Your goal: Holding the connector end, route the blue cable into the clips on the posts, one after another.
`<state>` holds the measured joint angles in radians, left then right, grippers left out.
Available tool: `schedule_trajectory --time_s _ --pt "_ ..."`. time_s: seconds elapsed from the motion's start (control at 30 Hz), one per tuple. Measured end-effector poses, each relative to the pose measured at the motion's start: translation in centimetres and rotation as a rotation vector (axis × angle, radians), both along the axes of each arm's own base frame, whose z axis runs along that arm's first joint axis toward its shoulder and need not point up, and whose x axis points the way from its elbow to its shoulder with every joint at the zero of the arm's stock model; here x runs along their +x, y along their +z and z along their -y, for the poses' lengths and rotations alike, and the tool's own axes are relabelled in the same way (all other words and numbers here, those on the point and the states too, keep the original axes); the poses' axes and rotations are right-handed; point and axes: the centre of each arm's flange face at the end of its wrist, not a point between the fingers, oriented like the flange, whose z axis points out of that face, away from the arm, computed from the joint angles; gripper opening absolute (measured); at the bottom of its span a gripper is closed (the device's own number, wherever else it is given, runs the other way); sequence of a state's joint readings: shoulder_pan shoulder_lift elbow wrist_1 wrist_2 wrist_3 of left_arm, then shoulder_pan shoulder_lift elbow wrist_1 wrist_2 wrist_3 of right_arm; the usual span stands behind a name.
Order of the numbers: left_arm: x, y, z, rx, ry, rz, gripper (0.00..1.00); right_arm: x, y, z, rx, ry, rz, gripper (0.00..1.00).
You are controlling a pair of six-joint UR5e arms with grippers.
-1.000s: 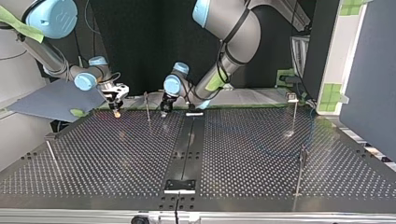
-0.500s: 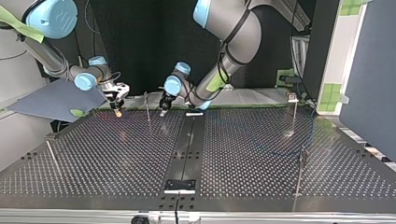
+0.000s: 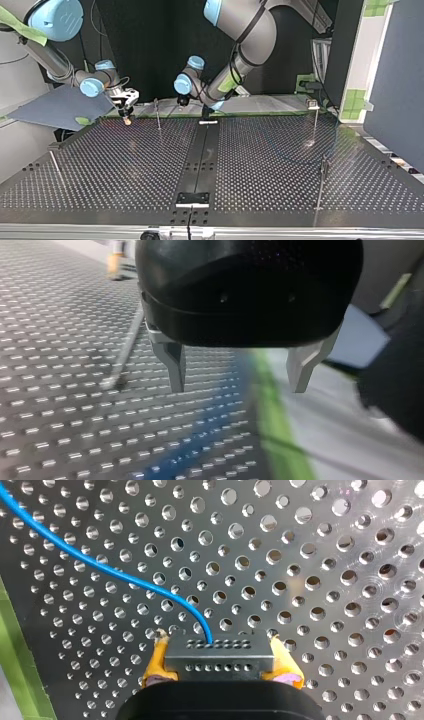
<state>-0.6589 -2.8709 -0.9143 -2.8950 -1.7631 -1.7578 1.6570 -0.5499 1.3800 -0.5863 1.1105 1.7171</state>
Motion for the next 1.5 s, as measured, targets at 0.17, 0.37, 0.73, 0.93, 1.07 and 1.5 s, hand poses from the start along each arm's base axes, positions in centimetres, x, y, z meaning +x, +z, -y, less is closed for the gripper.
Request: schedule_trajectory --time_s 0.17,0.37,0.73,0.93,1.07,1.5 --pt "-1.8 -0.2 0.3 0.04 -0.058 -0.003 1.0 0.1 0.0 -0.1 -0.001 0.006 0.0 0.0" --pt "-2.8 1.7 0.7 0.056 -0.084 0.038 1.0 0.2 0.0 -0.1 -0.001 0.009 0.0 0.0" --pt "-4.3 4.6 1.8 0.045 -0.085 0.074 1.0 0.2 0.0 -0.1 -0.001 0.01 0.001 0.0" --pt "-5.0 5.7 3.1 0.008 -0.12 0.087 1.0 0.2 0.0 -0.1 0.0 0.009 0.002 0.0" --pt "-5.9 5.8 4.0 -0.007 -0.148 0.084 1.0 0.2 0.0 -0.1 0.0 0.009 0.002 0.0" --pt "-7.3 5.9 5.2 -0.041 -0.166 0.072 1.0 0.2 0.0 -0.1 0.0 0.009 0.0 0.0"
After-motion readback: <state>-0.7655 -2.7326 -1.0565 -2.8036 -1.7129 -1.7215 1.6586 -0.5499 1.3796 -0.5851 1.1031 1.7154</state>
